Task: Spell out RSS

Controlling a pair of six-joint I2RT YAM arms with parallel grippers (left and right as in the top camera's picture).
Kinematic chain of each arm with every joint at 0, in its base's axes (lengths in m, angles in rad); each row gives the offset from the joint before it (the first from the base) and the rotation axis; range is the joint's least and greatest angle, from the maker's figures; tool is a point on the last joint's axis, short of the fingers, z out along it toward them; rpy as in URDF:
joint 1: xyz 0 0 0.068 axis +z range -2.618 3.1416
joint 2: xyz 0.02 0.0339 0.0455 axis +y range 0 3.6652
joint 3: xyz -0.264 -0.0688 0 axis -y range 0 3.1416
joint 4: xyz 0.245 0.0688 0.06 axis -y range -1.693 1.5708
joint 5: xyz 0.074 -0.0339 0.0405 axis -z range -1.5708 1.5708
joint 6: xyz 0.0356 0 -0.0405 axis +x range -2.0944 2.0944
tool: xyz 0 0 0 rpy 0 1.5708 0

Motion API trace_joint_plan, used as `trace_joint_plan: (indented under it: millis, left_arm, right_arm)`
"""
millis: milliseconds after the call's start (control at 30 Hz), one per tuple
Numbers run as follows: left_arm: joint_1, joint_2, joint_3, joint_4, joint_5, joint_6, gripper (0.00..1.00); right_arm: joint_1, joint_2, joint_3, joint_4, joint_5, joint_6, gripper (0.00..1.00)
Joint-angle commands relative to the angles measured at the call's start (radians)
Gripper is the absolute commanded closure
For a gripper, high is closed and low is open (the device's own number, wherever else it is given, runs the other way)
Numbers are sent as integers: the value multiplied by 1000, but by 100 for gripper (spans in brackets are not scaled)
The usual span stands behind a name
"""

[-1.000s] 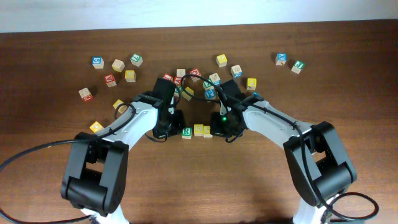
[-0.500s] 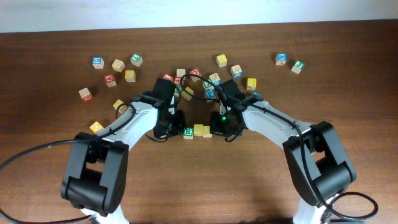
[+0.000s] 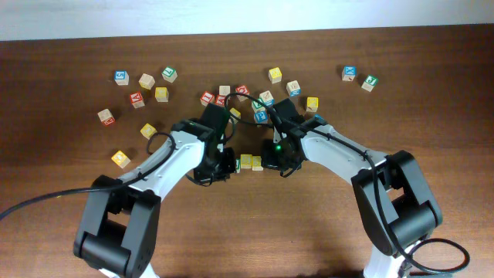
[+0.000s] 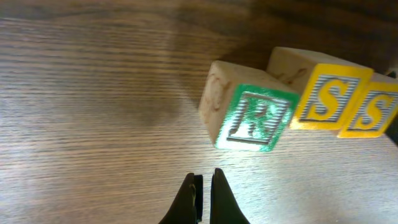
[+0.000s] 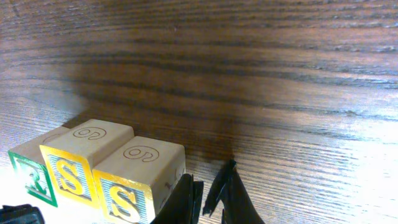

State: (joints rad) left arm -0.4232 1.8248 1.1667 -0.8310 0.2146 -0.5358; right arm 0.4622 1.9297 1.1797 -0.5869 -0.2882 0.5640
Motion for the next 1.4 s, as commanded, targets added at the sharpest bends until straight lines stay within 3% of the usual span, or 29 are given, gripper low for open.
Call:
trace_joint_plan:
  millis: [0, 300, 700, 967, 1100, 1367]
  left_arm:
    - [-7, -14, -28, 31, 14, -56, 100]
    - [-7, -5, -53, 140, 34, -56, 100]
    - [-5, -74, -51, 136, 22, -17, 100]
    - [115, -138, -54, 104, 5, -17, 100]
    - [96, -86, -72, 126, -52, -16, 100]
    - [96, 19, -72, 196, -6, 14, 100]
  right_arm:
    - [8, 14, -3, -19, 34, -9, 94]
    - [7, 14, -3, -18, 34, -9, 95]
    - [7, 14, -3, -15, 34, -9, 94]
    - [7, 14, -3, -26, 34, -9, 94]
    - [7, 14, -3, -26, 35, -9, 95]
    - [7, 14, -3, -26, 35, -9, 94]
